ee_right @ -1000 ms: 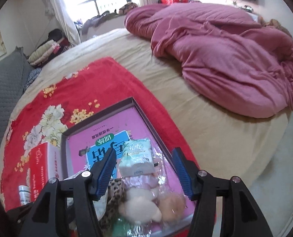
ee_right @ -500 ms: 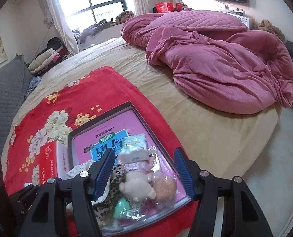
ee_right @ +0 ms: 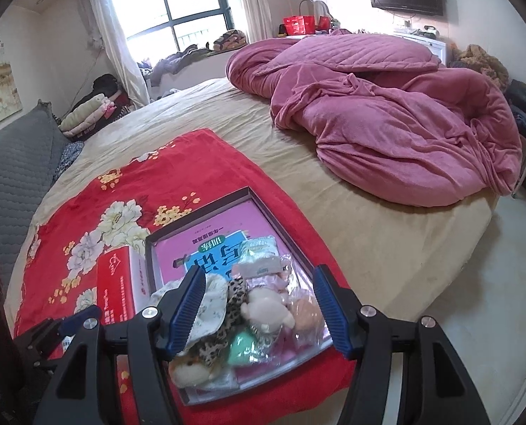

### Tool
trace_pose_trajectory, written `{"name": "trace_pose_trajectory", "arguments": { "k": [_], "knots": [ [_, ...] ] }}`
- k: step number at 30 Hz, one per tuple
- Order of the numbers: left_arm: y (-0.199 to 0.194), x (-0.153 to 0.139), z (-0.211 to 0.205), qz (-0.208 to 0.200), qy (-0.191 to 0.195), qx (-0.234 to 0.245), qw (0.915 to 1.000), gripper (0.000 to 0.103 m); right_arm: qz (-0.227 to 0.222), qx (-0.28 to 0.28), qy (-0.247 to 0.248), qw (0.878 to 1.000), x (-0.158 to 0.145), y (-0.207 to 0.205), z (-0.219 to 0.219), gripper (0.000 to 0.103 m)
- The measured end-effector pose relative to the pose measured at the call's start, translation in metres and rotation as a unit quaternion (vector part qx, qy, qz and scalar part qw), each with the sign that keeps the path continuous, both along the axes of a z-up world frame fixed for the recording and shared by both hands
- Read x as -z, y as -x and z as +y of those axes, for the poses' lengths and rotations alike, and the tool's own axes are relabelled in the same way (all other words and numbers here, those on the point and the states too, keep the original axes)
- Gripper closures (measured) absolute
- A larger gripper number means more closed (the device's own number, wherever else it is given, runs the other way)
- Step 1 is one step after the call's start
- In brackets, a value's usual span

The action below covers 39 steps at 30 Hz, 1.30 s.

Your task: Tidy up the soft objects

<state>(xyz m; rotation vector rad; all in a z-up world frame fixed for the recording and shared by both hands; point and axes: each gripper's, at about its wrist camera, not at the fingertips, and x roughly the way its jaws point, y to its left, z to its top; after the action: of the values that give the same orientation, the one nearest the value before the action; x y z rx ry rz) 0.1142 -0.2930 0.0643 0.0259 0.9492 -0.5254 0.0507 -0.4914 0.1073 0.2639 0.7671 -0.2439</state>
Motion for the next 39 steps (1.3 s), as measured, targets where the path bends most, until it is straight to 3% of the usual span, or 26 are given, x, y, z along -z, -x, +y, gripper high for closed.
{"name": "trace_pose_trajectory", "arguments": {
  "k": [15,24,39],
  "knots": [
    [0.033,-0.031,0.045,-0.028,-0.004,-0.019,0.9994,0.024,0.001,-0.006,0.025,1.0,-0.017,0.045,0.036,0.037],
    [0.052,-0.031,0.061,-0.025,-0.002,-0.019,0.9995,0.023,0.005,-0.008,0.04,0.999,-0.02,0.068,0.061,0.033],
    [0.083,-0.011,0.087,-0.015,-0.023,-0.04,0.9988,0.023,0.038,0.028,0.043,0.998,0.025,0.11,0.085,0.029]
  ]
}}
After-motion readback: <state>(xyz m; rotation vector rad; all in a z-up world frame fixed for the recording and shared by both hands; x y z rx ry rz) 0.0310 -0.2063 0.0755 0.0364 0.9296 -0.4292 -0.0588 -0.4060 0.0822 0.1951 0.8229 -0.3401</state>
